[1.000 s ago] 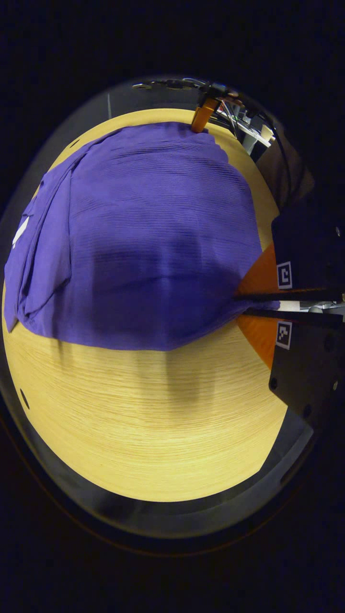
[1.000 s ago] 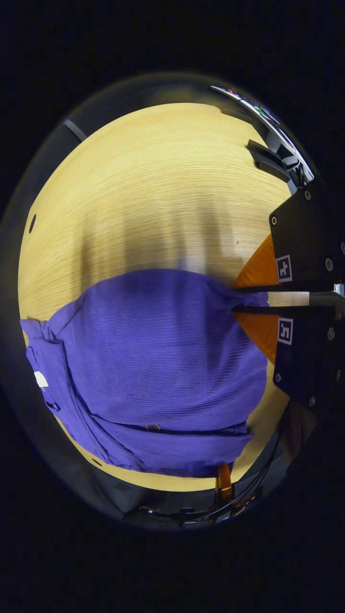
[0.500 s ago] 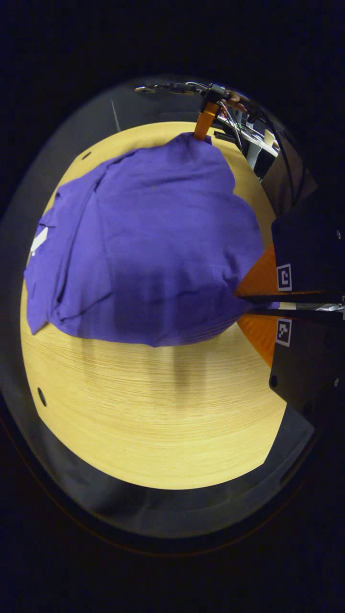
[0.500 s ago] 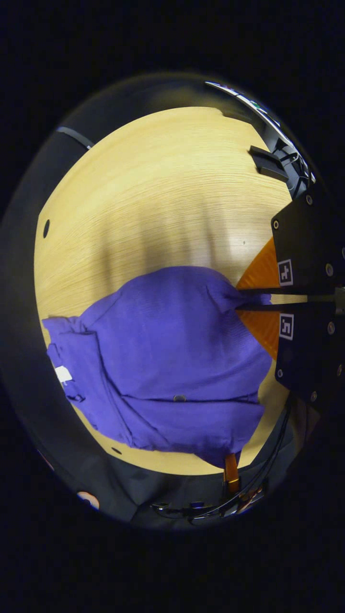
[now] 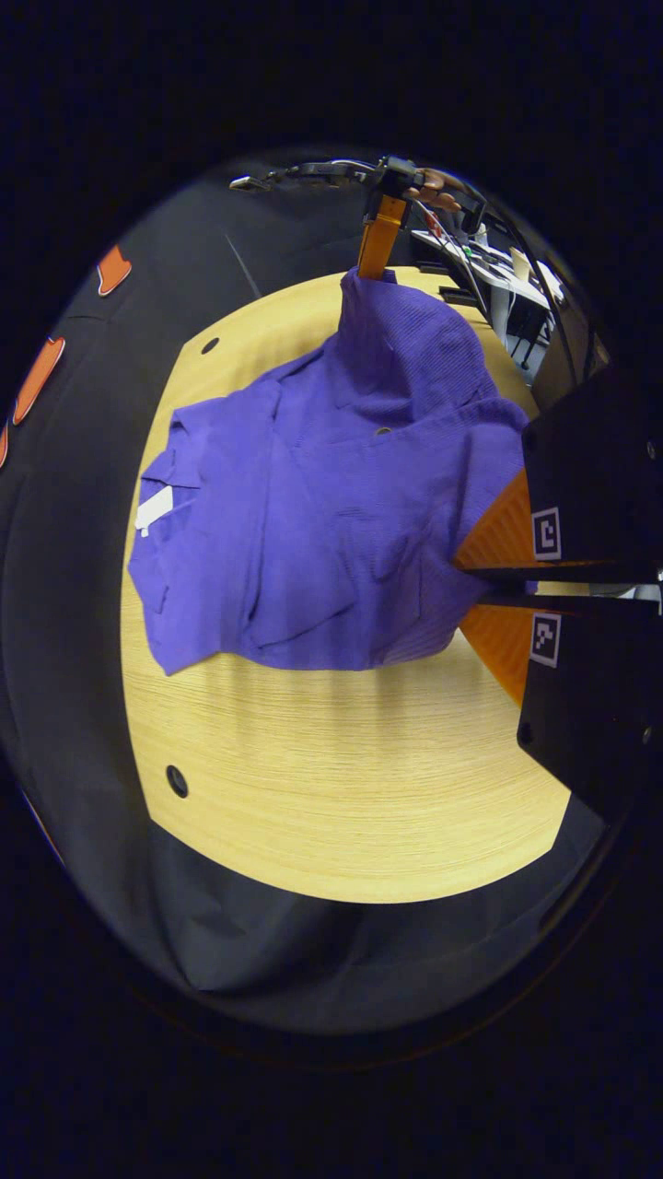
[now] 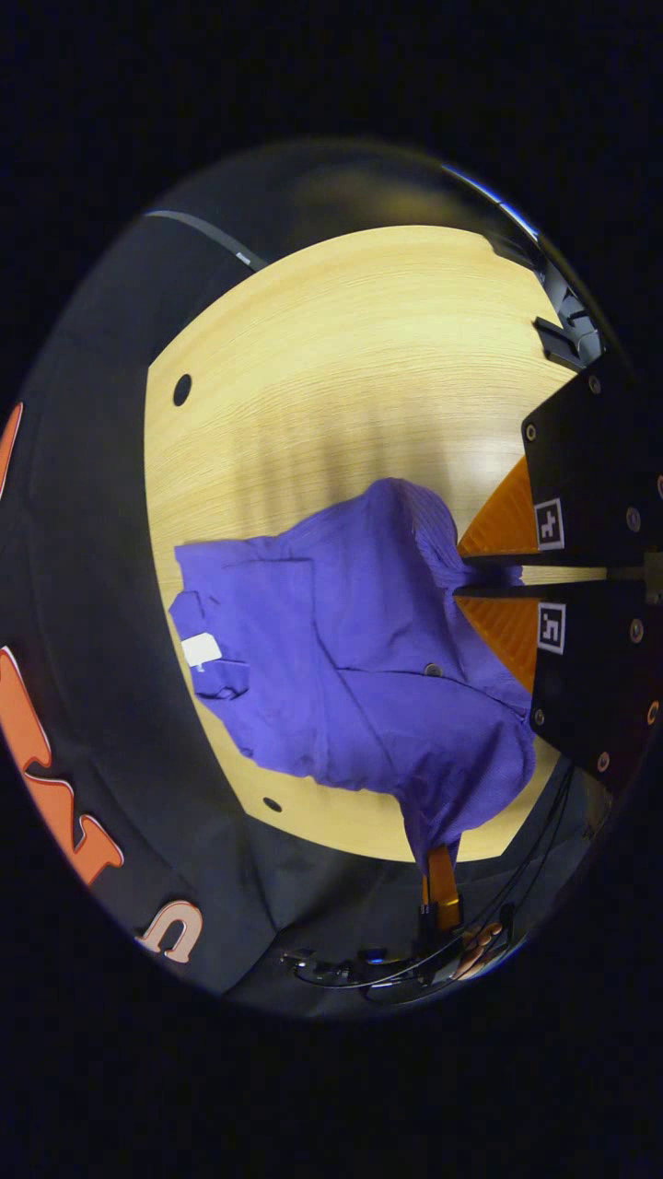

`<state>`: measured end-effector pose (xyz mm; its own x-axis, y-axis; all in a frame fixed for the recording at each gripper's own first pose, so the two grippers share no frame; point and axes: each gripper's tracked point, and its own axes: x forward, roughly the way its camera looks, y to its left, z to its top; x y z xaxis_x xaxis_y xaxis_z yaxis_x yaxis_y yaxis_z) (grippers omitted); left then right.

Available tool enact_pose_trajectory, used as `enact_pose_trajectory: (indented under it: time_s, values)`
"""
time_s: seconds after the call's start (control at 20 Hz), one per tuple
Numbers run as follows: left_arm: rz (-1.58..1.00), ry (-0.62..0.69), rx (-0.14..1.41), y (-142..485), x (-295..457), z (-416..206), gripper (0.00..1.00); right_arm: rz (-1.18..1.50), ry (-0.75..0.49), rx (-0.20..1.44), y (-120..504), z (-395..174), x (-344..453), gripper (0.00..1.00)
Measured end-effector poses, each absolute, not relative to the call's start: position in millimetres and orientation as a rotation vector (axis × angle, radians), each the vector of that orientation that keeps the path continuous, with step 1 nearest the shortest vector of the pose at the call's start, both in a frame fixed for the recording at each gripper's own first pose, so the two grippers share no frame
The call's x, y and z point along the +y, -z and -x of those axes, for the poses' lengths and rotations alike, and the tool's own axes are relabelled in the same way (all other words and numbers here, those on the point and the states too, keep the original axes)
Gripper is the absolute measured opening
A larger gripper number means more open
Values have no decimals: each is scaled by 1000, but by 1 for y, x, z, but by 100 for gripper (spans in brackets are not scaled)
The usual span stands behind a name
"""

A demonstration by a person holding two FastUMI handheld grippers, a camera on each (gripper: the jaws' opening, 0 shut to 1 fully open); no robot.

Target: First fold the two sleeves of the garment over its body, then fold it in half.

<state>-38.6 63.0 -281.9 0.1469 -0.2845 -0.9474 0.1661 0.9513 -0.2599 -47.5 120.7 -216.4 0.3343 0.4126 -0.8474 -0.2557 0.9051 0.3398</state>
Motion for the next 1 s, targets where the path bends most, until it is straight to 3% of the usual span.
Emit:
enact_pose_trajectory:
  time_s: [0.4,1.0]
  values:
    - [75,310,1246,232,47,-61,7,-140,-466,1047,174,-31,148,6]
    - [-126,216,1067,244,53,-216,6,-187,-455,978,162,-161,193,6]
